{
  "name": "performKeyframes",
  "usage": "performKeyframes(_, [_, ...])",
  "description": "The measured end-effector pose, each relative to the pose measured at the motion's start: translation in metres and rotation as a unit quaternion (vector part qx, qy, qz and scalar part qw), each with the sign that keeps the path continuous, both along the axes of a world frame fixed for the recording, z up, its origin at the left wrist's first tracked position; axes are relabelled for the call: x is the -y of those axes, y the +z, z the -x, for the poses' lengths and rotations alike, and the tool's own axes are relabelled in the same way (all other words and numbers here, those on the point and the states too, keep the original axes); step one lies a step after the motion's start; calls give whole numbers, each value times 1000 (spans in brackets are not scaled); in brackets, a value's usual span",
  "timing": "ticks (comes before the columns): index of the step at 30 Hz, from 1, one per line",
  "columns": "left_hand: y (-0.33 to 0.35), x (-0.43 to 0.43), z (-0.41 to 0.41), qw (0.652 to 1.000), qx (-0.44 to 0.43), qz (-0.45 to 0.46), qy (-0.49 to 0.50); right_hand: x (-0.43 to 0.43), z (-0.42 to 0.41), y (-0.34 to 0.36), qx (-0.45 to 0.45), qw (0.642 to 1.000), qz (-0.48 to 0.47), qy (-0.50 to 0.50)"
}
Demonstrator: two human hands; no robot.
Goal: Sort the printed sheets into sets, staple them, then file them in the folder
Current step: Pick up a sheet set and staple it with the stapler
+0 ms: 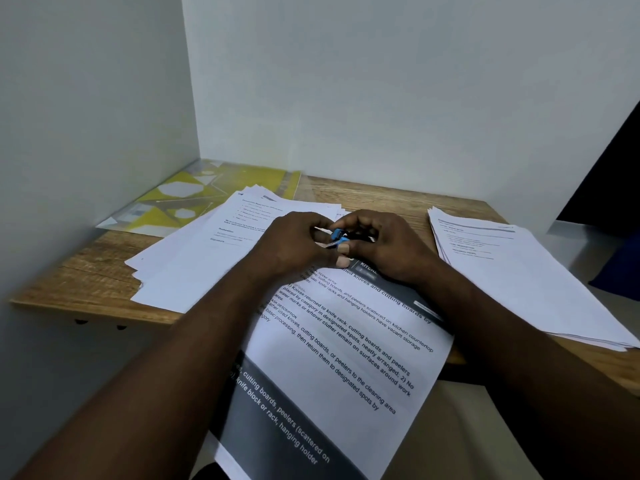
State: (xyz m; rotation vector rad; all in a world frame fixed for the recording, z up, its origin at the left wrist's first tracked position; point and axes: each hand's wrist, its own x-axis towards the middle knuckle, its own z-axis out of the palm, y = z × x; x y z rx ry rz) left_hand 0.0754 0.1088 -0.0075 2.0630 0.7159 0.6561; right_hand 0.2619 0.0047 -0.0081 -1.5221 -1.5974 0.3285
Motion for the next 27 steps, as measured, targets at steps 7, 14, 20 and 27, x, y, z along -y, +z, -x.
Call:
performKeyframes(7, [2,2,-1,997,-11,-17,68,-1,-4,-1,-45,999,4,10])
performKeyframes(14, [1,4,4,998,31,24,54,0,-2,-2,-89,996,24,-5])
performKeyframes(20, [1,4,4,997,49,42,30,2,1,-1,-15,999,12,-26])
performKeyframes(27, [0,4,4,997,58,44,14,4,2,2,77,996,-49,10])
